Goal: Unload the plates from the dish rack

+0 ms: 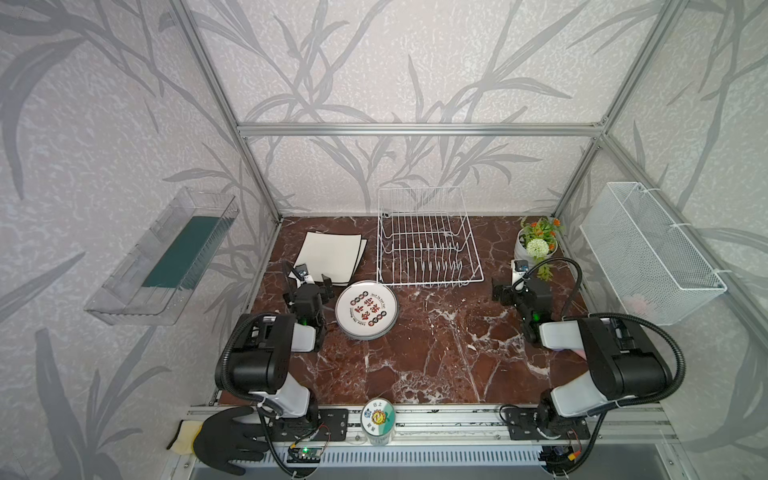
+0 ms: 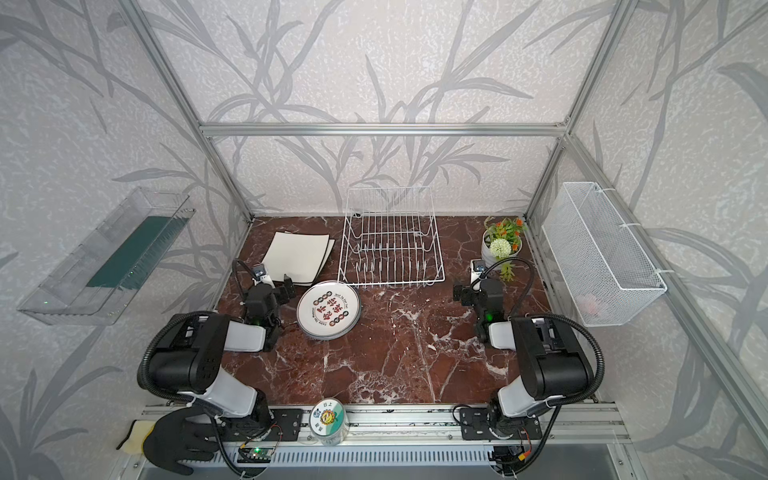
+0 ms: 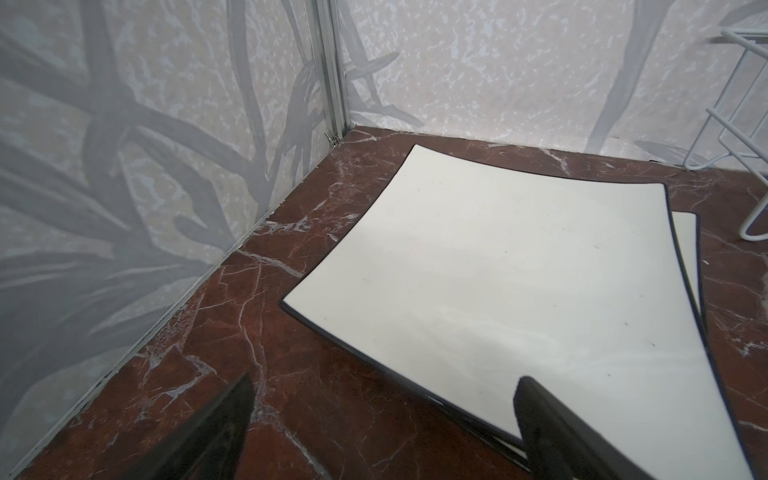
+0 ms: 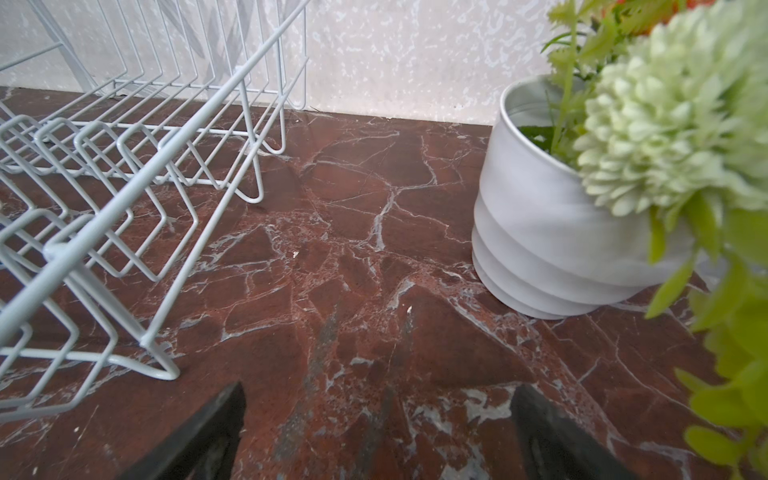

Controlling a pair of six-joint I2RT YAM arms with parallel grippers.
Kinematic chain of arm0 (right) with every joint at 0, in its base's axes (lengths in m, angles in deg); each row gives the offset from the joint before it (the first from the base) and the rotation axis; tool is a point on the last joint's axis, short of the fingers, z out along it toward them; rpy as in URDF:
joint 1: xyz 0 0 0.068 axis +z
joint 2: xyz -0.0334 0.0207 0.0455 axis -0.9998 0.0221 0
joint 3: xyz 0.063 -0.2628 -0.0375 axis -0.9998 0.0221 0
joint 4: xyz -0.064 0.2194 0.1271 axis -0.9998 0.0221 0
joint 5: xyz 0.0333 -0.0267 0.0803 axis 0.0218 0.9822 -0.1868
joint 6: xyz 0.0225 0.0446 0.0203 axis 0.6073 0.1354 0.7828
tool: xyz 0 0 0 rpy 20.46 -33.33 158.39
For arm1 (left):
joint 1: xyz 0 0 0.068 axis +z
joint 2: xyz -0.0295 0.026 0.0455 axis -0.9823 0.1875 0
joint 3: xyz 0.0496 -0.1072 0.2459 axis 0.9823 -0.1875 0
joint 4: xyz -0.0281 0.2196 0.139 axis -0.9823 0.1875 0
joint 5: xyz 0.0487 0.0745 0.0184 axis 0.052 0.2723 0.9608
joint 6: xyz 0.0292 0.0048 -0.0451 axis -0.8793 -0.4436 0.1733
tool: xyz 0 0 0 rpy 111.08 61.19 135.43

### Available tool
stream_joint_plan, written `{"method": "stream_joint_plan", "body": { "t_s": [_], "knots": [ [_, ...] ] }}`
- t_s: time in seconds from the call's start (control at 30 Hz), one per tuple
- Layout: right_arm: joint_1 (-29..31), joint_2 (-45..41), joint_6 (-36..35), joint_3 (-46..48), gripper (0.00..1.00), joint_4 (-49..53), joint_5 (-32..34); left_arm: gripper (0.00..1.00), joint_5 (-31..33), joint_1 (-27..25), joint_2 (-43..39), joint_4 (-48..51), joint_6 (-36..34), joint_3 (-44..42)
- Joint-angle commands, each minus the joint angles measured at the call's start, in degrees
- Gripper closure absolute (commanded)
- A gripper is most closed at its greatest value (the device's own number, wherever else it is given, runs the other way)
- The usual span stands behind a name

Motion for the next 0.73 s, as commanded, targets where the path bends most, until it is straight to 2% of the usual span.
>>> {"method": "stream_joint_plan", "body": {
  "t_s": [0.0, 0.7],
  "knots": [
    [0.1, -0.7, -0.5, -0.4, 0.01, 0.3, 0.8, 0.01, -0.2, -0.2, -0.8, 0.8, -0.5, 0.8],
    [0.1, -0.7, -0.6, -0.4, 0.01, 0.4, 0.9, 0.01, 0.7, -0.1, -0.8, 0.4, 0.0, 0.7]
  ]
}}
